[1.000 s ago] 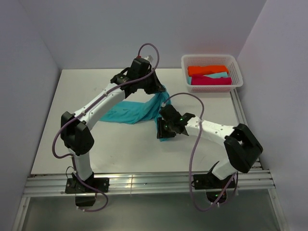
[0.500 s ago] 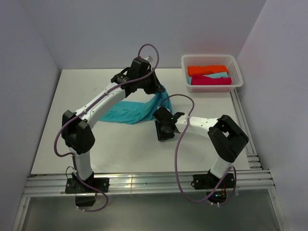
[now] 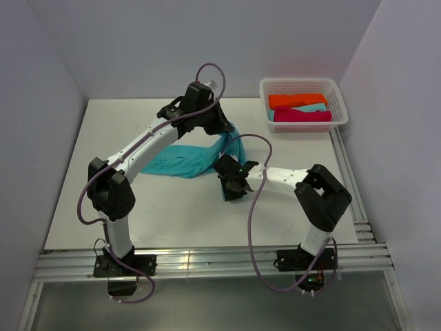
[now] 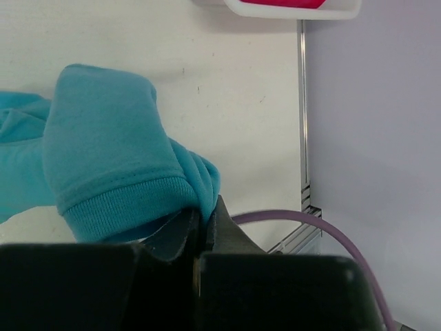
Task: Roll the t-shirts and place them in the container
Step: Move the tshirt to the center of the board
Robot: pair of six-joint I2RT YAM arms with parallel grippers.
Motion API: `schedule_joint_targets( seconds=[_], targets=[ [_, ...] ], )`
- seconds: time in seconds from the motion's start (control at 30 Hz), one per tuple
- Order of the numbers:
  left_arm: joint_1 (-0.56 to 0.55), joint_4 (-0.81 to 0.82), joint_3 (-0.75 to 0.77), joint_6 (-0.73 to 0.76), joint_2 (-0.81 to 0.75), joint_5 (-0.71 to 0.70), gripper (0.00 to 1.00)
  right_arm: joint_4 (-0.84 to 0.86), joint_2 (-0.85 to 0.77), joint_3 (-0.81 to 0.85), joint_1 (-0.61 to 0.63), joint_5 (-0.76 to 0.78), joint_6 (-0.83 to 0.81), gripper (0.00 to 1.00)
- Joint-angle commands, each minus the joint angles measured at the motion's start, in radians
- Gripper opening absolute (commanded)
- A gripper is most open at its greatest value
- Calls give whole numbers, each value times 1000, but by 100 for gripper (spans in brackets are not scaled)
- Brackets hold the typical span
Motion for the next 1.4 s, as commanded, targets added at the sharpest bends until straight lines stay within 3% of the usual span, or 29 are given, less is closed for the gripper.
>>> schedule_joint_targets(
  seconds=[0.0, 0.27, 0.43, 0.63, 0.73, 0.9, 1.07, 1.17, 1.37],
  targets=[
    [13, 6, -29, 40, -49, 1, 0, -31, -156, -31, 24, -3, -19, 0],
    [35, 47, -173, 15, -161, -5, 0, -105, -333, -54, 28, -28, -10, 0],
    [35, 55, -173, 11, -172, 0, 0, -142, -431, -60, 28, -51, 26, 0],
    [35, -58, -29, 57, -158, -84, 0, -130, -594, -79, 26, -182, 44, 0],
    [42, -115, 7, 98, -233, -164, 0, -162, -617, -21, 29, -225, 3, 0],
    [58, -242, 207, 201, -363, -324, 0, -131, -715, 125, 28, -345, -27, 0],
    [46, -132, 274, 357, -469, -335, 0, -199, -750, 336, 29, -384, -42, 0],
    [52, -40, 284, 406, -371, -280, 1, -277, -755, 378, 28, -327, -42, 0],
    [112, 101, 369, 275, 116, 185, 0, -251, -776, 216, -11, -356, 50, 0]
  ],
)
